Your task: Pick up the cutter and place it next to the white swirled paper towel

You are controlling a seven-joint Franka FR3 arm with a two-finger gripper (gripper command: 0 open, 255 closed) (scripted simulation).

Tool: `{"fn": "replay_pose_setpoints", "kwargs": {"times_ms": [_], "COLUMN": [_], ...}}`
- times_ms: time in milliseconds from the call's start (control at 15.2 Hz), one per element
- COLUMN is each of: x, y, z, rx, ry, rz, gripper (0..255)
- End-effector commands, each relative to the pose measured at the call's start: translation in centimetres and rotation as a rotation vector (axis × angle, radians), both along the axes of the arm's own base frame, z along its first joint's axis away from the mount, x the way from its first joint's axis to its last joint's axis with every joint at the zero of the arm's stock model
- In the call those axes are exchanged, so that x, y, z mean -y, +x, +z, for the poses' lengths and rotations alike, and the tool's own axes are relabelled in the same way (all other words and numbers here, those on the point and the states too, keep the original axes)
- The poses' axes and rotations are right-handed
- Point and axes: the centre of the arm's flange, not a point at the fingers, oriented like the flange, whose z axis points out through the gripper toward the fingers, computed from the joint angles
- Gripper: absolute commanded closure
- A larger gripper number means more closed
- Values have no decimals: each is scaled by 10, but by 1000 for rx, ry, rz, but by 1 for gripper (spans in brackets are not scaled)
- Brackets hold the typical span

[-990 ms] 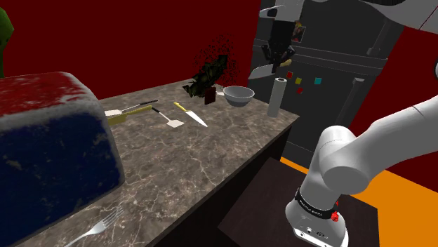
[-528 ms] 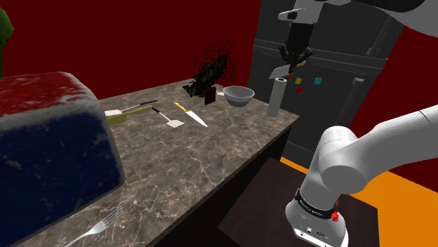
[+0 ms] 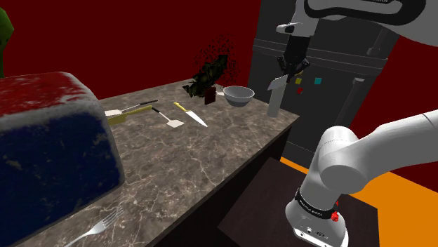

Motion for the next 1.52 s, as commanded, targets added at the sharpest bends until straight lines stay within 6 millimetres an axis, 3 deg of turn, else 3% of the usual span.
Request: {"fn": "replay_pose_setpoints", "kwargs": {"times_ms": [0,1452], "x": [0,0], "y": [-1,-1], "z": [-10,-127], "rx": [0,0], "ry": [0,0], "rz": [0,0], "gripper": [255,255]}}
